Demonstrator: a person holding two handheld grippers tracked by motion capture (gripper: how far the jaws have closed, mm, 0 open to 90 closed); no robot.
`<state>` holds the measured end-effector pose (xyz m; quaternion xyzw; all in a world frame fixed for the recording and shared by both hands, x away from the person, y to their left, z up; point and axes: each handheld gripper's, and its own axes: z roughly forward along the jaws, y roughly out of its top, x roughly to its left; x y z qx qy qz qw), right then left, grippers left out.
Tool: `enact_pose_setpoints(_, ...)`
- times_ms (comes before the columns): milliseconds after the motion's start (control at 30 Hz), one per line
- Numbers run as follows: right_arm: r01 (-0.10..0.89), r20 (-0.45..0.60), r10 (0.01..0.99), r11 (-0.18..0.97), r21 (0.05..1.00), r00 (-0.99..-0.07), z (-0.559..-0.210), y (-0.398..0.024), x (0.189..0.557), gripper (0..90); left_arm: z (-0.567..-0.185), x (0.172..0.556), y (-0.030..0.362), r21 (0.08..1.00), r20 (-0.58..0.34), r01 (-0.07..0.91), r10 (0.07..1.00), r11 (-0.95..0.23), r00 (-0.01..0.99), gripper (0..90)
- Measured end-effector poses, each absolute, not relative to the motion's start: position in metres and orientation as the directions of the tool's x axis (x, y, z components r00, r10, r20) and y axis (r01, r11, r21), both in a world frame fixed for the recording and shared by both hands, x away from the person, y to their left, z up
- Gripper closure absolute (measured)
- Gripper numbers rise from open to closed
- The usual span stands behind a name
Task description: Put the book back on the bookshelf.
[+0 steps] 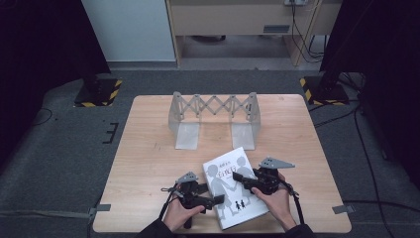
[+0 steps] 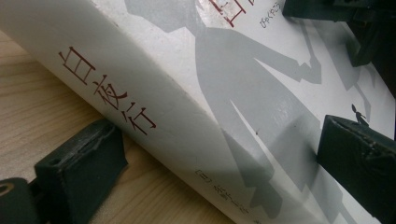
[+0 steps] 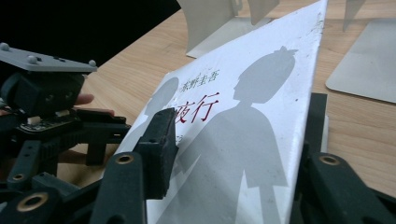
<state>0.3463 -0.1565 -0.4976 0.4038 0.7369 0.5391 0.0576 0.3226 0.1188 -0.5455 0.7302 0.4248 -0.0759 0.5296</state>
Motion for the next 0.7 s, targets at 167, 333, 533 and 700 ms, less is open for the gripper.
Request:
enact_pose_setpoints(167,0.523,0.336,0.67,0.091,0.848,-0.662,-0.502,-0.16,0.345,43.3,-0.545,0.322,0.118,0.71,-0.559,0.7,0.544,-0.075,0.625,0.4)
enact_pose_setpoints(333,0.501,0.3,0.686,0.109,0.858,-0.663,-0.502,-0.161,0.342,40.7,-0.545,0.322,0.117,0.709,-0.559,0.702,0.55,-0.071,0.62,0.5)
enact_pose_setpoints(533,0.514,0.289,0.705,0.123,0.849,-0.648,-0.505,-0.167,0.34,37.4,-0.545,0.321,0.117,0.711,-0.551,0.699,0.556,-0.076,0.622,1.3)
enact_pose_setpoints(700,0.539,0.302,0.713,0.126,0.833,-0.633,-0.511,-0.169,0.342,32.6,-0.544,0.32,0.115,0.714,-0.538,0.695,0.569,-0.085,0.622,2.1)
